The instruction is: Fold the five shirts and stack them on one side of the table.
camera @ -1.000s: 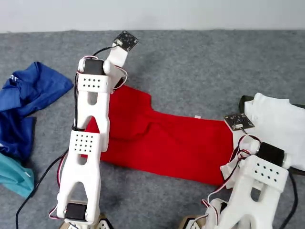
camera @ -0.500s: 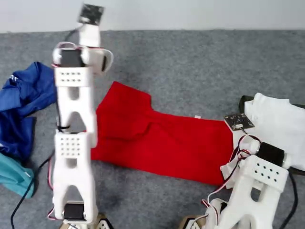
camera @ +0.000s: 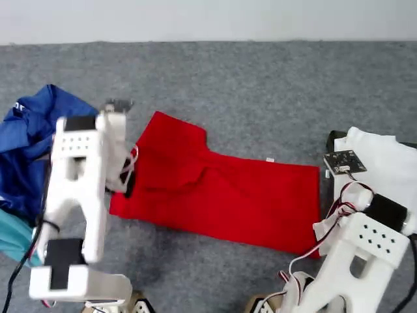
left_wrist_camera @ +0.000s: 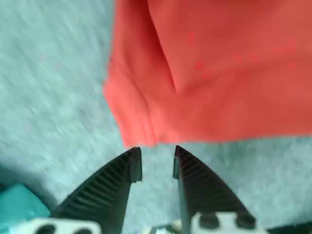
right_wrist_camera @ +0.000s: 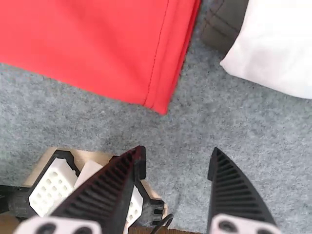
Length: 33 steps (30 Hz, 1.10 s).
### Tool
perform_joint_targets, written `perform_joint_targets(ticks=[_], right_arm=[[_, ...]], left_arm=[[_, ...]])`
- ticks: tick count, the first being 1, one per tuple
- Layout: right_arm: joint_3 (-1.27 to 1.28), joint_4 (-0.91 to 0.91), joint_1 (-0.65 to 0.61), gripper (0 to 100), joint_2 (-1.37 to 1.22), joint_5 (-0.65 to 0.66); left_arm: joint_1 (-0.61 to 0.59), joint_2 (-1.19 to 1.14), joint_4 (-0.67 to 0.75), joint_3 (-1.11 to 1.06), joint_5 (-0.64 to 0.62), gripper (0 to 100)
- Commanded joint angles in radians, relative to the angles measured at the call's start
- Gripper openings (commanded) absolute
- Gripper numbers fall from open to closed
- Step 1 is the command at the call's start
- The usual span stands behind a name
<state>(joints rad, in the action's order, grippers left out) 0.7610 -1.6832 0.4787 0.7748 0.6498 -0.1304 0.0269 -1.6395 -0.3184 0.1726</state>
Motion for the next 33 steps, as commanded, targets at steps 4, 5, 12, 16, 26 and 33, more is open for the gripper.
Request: perform_joint_targets(ticks=[4, 5, 12, 16, 26, 33], right_arm=[[-0.026, 0.012, 0.024, 21.9, 0.005, 0.017], [-0.021, 0.012, 0.024, 21.9, 0.005, 0.017], [0.000, 0.012, 0.022, 21.9, 0.005, 0.017], [0.000, 0.012, 0.019, 21.9, 0.004, 0.017], [0.210, 0.176, 0.018, 21.7, 0.005, 0.017], [0.341, 0.358, 0.018, 21.6, 0.005, 0.017]], left_arm=[[-0.018, -0.021, 0.017, -0.050, 0.049, 12], [-0.023, -0.058, 0.023, -0.045, 0.057, 12], [-0.071, -0.295, 0.087, 0.035, 0.058, 12], [-0.084, -0.396, 0.121, 0.091, 0.060, 12], [-0.077, -0.562, 0.163, 0.096, 0.061, 12], [-0.077, -0.563, 0.160, 0.096, 0.061, 5]])
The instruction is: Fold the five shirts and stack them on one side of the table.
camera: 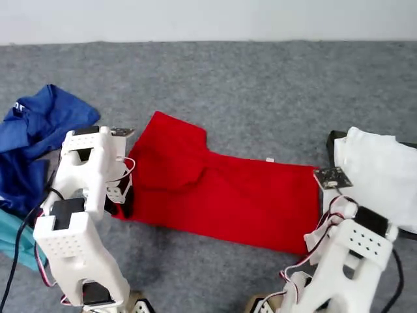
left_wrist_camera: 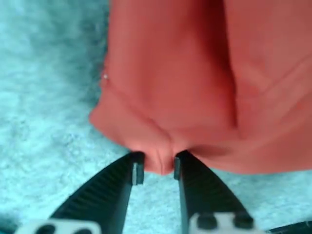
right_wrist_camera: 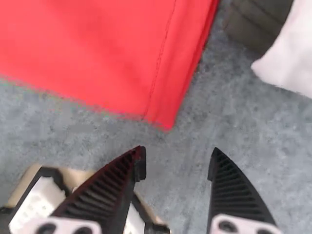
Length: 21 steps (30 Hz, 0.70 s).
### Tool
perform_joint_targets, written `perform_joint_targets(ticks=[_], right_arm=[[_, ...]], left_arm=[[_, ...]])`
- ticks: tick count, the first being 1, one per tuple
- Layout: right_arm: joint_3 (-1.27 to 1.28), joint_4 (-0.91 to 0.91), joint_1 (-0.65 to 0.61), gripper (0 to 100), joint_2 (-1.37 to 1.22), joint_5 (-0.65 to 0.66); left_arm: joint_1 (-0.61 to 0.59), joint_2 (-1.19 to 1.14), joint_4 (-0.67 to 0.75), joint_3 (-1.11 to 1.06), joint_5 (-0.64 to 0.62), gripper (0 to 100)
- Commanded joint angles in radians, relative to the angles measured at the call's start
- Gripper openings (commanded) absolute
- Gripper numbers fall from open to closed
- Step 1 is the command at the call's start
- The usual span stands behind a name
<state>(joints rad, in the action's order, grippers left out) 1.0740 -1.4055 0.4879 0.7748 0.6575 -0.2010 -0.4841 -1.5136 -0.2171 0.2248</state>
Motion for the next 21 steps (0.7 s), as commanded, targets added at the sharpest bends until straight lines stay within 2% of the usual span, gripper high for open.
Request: perform_joint_targets(ticks=[1, 7, 13, 15, 19, 21], right_arm=[[0.051, 0.117, 0.010, 21.6, 0.005, 0.009], [0.160, 0.254, 0.007, 21.6, 0.005, 0.006], [0.173, 0.254, 0.007, 20.6, 0.005, 0.008], [0.173, 0.257, 0.007, 16.4, 0.005, 0.009], [0.173, 0.262, 0.007, 1.6, 0.005, 0.009], [0.173, 0.263, 0.007, 1.9, 0.005, 0.009]], left_arm=[[-0.006, -0.054, 0.032, -0.005, 0.009, 5], [-0.006, -0.060, 0.031, -0.005, 0.009, 5], [-0.006, -0.060, 0.031, -0.005, 0.009, 5], [-0.006, -0.060, 0.031, -0.005, 0.009, 5], [-0.006, -0.060, 0.031, -0.007, 0.011, 5], [-0.006, -0.060, 0.031, -0.007, 0.011, 5]])
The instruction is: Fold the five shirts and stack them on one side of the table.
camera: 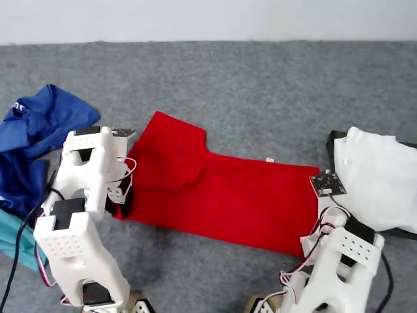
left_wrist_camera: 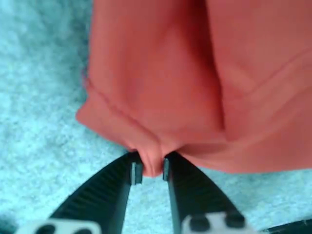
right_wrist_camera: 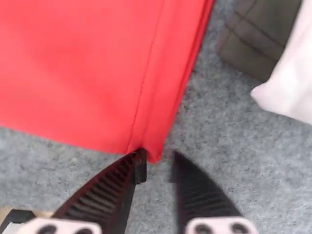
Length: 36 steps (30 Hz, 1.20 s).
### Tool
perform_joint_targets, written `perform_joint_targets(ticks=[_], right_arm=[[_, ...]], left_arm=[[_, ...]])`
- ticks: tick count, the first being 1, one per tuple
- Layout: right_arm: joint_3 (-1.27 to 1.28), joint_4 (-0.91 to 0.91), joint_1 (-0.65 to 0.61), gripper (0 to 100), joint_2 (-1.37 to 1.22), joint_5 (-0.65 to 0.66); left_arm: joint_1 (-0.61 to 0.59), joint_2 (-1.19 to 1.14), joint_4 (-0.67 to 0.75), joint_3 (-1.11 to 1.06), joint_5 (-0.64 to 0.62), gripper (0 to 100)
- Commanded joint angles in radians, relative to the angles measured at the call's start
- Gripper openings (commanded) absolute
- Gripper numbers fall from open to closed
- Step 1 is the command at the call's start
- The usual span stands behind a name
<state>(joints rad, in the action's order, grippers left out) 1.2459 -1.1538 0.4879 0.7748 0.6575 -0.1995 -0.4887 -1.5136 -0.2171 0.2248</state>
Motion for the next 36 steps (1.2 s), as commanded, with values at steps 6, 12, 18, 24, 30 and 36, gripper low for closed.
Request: perform_joint_targets(ticks=[6, 12, 18, 24, 30, 36], right_arm=[[0.005, 0.012, 0.007, 3.5, -0.002, 0.014], [0.029, 0.010, 0.010, 3.5, -0.002, 0.120], [0.046, 0.004, 0.013, 4.2, 0.007, 0.124], [0.015, -0.050, 0.012, 21.1, 0.007, 0.123], [0.009, -0.008, 0.005, 24.4, 0.001, 0.123], [0.078, 0.068, -0.047, 21.0, -0.001, 0.121]], left_arm=[[-0.008, -0.055, 0.031, -0.008, 0.011, 4], [-0.008, -0.057, 0.029, -0.008, 0.011, 4], [-0.008, -0.057, 0.018, -0.010, 0.011, 5], [-0.008, -0.057, 0.009, -0.010, 0.012, 5], [-0.008, -0.057, 0.009, -0.010, 0.012, 5], [-0.008, -0.057, 0.008, -0.010, 0.012, 5]])
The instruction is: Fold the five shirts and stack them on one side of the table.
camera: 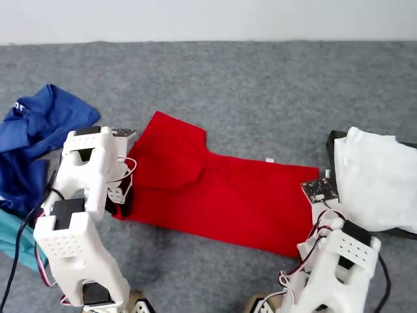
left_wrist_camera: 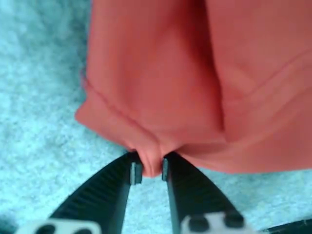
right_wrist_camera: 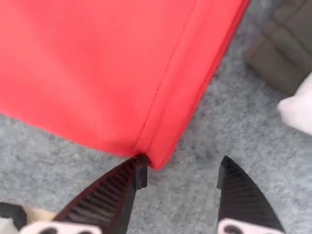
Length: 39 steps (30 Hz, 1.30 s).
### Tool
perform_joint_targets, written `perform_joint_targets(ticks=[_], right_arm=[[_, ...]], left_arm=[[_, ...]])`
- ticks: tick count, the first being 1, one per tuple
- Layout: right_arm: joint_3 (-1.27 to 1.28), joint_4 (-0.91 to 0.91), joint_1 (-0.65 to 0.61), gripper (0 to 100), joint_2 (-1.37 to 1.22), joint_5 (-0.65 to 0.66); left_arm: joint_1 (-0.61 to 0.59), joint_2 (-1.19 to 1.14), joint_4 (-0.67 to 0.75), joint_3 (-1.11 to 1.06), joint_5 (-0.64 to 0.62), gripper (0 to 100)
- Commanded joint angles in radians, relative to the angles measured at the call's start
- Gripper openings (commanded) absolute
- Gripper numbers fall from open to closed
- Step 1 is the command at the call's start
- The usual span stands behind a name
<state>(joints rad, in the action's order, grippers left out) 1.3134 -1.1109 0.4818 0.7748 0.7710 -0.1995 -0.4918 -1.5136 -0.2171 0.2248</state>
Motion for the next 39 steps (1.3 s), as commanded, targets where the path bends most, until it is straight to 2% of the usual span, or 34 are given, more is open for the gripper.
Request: perform_joint_targets(ticks=[1, 5, 11, 15, 20, 23, 27, 33, 39], right_arm=[[0.017, 0.025, -0.062, 19.2, 0.002, 0.008], [0.018, 0.033, -0.124, 11.7, 0.001, -0.009], [0.021, 0.074, -0.124, 2.1, -0.004, -0.034], [0.020, 0.062, -0.124, 0.9, -0.004, -0.011], [0.017, 0.002, -0.122, 0.9, 0.005, 0.066], [0.017, -0.001, -0.119, 0.9, 0.005, 0.071], [0.015, -0.001, -0.047, 0.9, 0.005, 0.084], [0.005, -0.058, 0.099, 1.0, 0.007, 0.224], [-0.083, -0.085, 0.168, 1.0, 0.005, 0.236]], left_arm=[[-0.008, -0.054, 0.008, -0.010, 0.012, 5], [-0.008, -0.054, 0.008, -0.010, 0.012, 5], [-0.008, -0.054, 0.008, -0.010, 0.011, 5], [-0.008, -0.054, -0.012, -0.010, 0.014, 5], [-0.012, -0.054, -0.118, -0.010, 0.144, 5], [-0.015, -0.054, -0.164, -0.010, 0.170, 5], [-0.015, -0.052, -0.178, -0.010, 0.172, 5], [-0.015, -0.044, -0.181, -0.007, 0.172, 4], [-0.015, -0.043, -0.183, -0.004, 0.172, 4]])
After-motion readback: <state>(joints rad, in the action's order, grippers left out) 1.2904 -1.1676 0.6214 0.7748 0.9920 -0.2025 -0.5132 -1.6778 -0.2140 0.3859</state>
